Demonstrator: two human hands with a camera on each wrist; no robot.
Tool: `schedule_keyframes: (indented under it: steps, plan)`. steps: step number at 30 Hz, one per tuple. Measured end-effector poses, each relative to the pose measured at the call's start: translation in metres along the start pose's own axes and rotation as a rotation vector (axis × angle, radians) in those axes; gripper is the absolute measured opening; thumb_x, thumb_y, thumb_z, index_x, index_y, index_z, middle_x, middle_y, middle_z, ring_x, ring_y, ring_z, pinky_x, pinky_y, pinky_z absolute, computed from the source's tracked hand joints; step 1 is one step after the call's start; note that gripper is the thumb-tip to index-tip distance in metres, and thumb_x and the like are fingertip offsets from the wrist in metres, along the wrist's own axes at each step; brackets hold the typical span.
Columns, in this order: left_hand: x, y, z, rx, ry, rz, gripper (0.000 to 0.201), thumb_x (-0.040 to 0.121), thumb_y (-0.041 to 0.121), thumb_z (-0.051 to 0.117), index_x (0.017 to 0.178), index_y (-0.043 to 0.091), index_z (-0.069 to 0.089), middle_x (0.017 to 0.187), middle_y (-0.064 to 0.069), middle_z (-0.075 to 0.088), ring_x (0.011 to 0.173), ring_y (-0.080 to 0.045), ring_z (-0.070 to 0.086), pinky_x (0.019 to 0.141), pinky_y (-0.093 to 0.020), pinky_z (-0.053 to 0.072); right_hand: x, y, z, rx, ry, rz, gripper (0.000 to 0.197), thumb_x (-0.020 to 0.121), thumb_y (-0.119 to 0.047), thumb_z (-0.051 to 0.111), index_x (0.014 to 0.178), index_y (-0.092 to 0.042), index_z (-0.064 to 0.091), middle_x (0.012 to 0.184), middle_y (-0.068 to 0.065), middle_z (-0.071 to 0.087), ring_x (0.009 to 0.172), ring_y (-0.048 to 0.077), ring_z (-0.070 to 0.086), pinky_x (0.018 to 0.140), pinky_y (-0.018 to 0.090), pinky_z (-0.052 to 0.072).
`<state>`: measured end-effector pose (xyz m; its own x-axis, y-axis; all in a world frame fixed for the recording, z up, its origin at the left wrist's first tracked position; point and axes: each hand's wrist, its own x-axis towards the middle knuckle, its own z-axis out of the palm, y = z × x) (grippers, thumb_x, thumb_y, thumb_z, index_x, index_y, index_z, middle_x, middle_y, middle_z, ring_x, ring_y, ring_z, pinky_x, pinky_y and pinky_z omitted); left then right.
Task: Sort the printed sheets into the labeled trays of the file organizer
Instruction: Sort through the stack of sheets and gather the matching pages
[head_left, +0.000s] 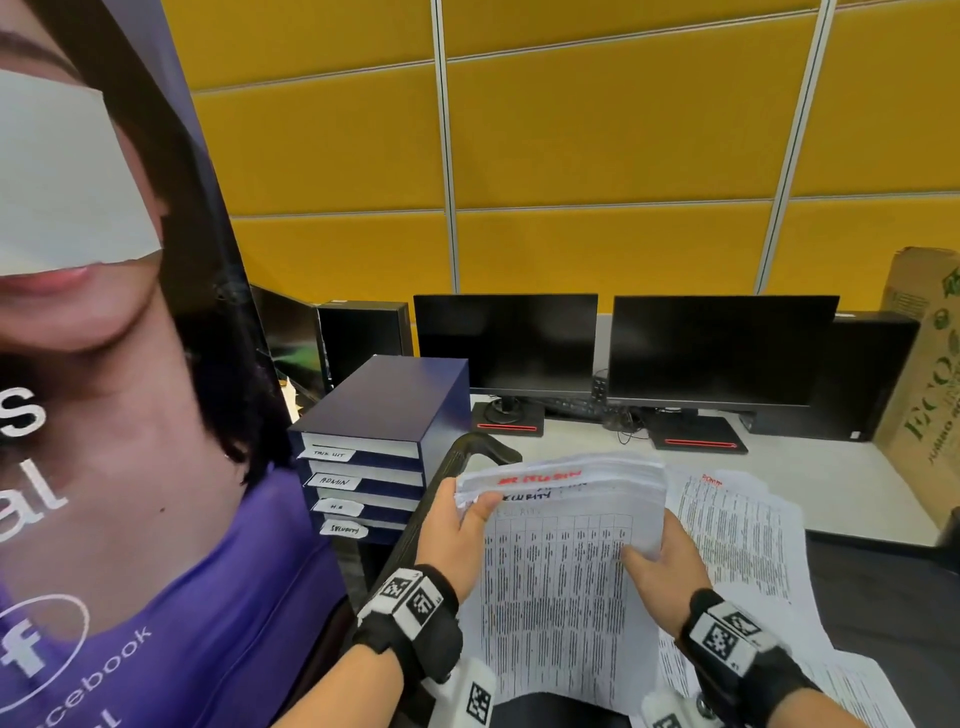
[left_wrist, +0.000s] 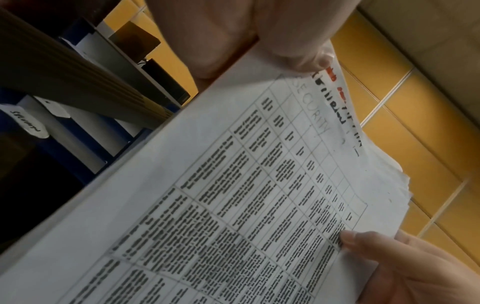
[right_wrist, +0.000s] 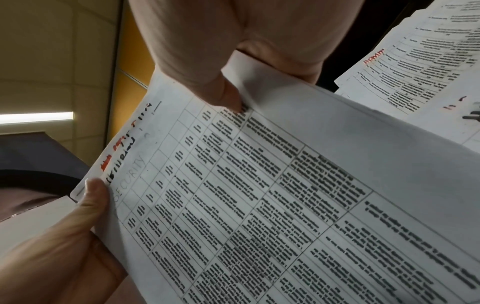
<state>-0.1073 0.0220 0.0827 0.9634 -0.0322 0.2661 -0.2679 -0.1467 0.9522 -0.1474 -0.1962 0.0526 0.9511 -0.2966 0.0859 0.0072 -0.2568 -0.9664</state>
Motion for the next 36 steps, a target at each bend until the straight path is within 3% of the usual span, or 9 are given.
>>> schedule_keyframes:
  steps: [6, 12, 15, 20, 26, 28, 30, 33, 36]
  plan:
    - [0.000, -0.010, -0.003, 0.079, -0.012, -0.014, 0.025, 0.085, 0.008, 0.066, 0.093, 0.026, 0.052, 0.093, 0.006, 0.063, 0.085, -0.006, 0.061, 0.067, -0.014, 0.047, 0.005, 0.000, 0.001, -0.016, 0.019, -0.004, 0.038, 0.087, 0.005, 0.053, 0.119, -0.016, 0.045, 0.093, -0.007, 0.060, 0.076, 0.004, 0.058, 0.055, 0.012, 0.043]
    - [0.004, 0.002, 0.000, 0.021, 0.091, 0.020, 0.020, 0.088, 0.008, 0.063, 0.100, 0.023, 0.056, 0.095, 0.008, 0.064, 0.091, -0.007, 0.061, 0.079, -0.023, 0.049, 0.004, -0.023, 0.001, 0.026, 0.078, -0.079, 0.038, 0.085, 0.008, 0.052, 0.109, -0.020, 0.047, 0.087, -0.011, 0.057, 0.071, 0.000, 0.055, 0.049, 0.011, 0.043]
    - [-0.008, -0.012, 0.003, 0.054, 0.045, -0.023, 0.018, 0.088, 0.009, 0.062, 0.098, 0.022, 0.056, 0.095, 0.004, 0.065, 0.091, -0.010, 0.062, 0.080, -0.027, 0.051, -0.005, -0.007, 0.006, 0.023, 0.054, -0.024, 0.042, 0.082, 0.012, 0.053, 0.112, -0.018, 0.048, 0.089, -0.006, 0.061, 0.071, 0.003, 0.058, 0.047, 0.012, 0.046]
    - [-0.022, -0.027, 0.009, 0.101, -0.021, -0.047, 0.025, 0.089, 0.004, 0.059, 0.093, 0.029, 0.053, 0.094, 0.009, 0.061, 0.088, 0.001, 0.058, 0.070, -0.008, 0.044, -0.011, 0.029, 0.007, -0.045, -0.022, 0.047, 0.052, 0.082, 0.012, 0.051, 0.125, -0.015, 0.043, 0.102, -0.008, 0.061, 0.093, 0.006, 0.061, 0.067, 0.011, 0.044]
    - [-0.023, -0.029, 0.009, 0.155, -0.022, -0.082, 0.035, 0.089, -0.001, 0.058, 0.093, 0.033, 0.052, 0.095, 0.013, 0.060, 0.088, 0.005, 0.055, 0.068, -0.001, 0.042, -0.010, 0.025, 0.006, -0.134, -0.042, 0.051, 0.046, 0.089, 0.007, 0.046, 0.129, -0.015, 0.040, 0.097, -0.018, 0.053, 0.087, 0.000, 0.053, 0.078, 0.014, 0.042]
    - [-0.019, -0.024, 0.007, 0.147, -0.011, -0.097, 0.037, 0.087, -0.001, 0.059, 0.091, 0.035, 0.052, 0.096, 0.010, 0.060, 0.088, -0.001, 0.056, 0.076, -0.009, 0.044, -0.007, 0.019, 0.003, -0.153, -0.047, 0.065, 0.044, 0.090, 0.006, 0.045, 0.129, -0.015, 0.039, 0.097, -0.016, 0.053, 0.084, -0.001, 0.053, 0.073, 0.011, 0.043]
    - [-0.009, -0.017, 0.003, 0.142, -0.018, -0.117, 0.037, 0.086, 0.001, 0.061, 0.105, 0.032, 0.055, 0.104, 0.009, 0.061, 0.097, -0.005, 0.056, 0.088, -0.024, 0.044, 0.000, 0.008, 0.000, -0.161, -0.038, 0.059, 0.042, 0.091, 0.004, 0.046, 0.128, -0.014, 0.039, 0.101, -0.009, 0.057, 0.080, -0.003, 0.052, 0.062, 0.009, 0.042]
    - [0.009, 0.001, -0.004, 0.114, -0.019, -0.123, 0.047, 0.086, 0.003, 0.061, 0.124, 0.029, 0.051, 0.113, 0.010, 0.060, 0.105, -0.008, 0.055, 0.093, -0.030, 0.041, 0.012, -0.020, -0.004, -0.154, -0.044, 0.027, 0.040, 0.092, 0.002, 0.046, 0.128, -0.013, 0.039, 0.101, -0.008, 0.056, 0.079, -0.003, 0.053, 0.058, 0.010, 0.042]
    - [0.027, 0.022, -0.015, 0.088, 0.021, -0.112, 0.037, 0.085, 0.005, 0.065, 0.114, 0.024, 0.052, 0.107, 0.007, 0.063, 0.100, -0.011, 0.060, 0.088, -0.031, 0.048, 0.020, -0.052, -0.007, -0.125, -0.040, -0.016, 0.037, 0.090, 0.005, 0.046, 0.122, -0.014, 0.043, 0.096, -0.004, 0.060, 0.085, 0.020, 0.063, 0.062, 0.020, 0.051]
